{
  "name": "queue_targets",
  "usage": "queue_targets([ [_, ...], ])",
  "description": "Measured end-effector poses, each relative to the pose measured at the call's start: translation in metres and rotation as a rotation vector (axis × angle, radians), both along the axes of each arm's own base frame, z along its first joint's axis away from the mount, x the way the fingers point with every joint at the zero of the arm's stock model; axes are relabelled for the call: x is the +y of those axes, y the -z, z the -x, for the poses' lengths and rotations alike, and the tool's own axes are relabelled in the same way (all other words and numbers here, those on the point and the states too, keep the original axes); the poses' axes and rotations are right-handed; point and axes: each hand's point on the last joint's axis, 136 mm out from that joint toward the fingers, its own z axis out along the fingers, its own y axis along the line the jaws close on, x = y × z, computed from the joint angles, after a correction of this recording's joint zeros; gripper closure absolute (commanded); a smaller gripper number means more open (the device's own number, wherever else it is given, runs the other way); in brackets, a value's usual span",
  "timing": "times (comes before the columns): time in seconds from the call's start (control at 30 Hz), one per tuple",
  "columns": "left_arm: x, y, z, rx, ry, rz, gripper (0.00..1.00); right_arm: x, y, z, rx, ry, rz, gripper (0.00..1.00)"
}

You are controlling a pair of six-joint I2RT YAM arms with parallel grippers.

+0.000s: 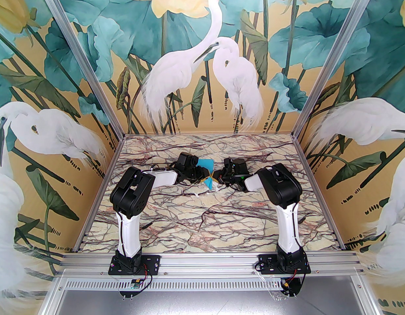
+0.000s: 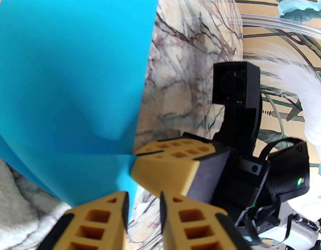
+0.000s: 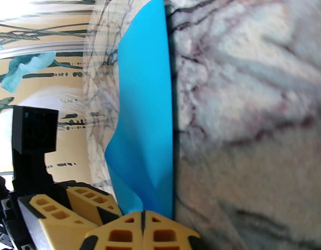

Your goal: Fold a paper plane with a square sheet of paper (fold left side to right side)

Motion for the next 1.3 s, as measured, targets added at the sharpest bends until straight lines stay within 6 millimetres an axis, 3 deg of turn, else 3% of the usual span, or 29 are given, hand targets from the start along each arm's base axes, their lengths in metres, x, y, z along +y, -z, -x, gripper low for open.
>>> queue_targets([
  [0.5, 0.002, -0.002, -0.001, -0.002, 0.006, 0.006, 0.7, -0.001, -0.003, -0.008, -0.018, -0.119, 0.109, 1.0],
  [1.3, -0.019, 0.001, 0.024, 0.009, 0.085, 0.054, 0.7, -0.003, 0.0, -0.018, -0.018, -0.147, 0.138, 1.0],
])
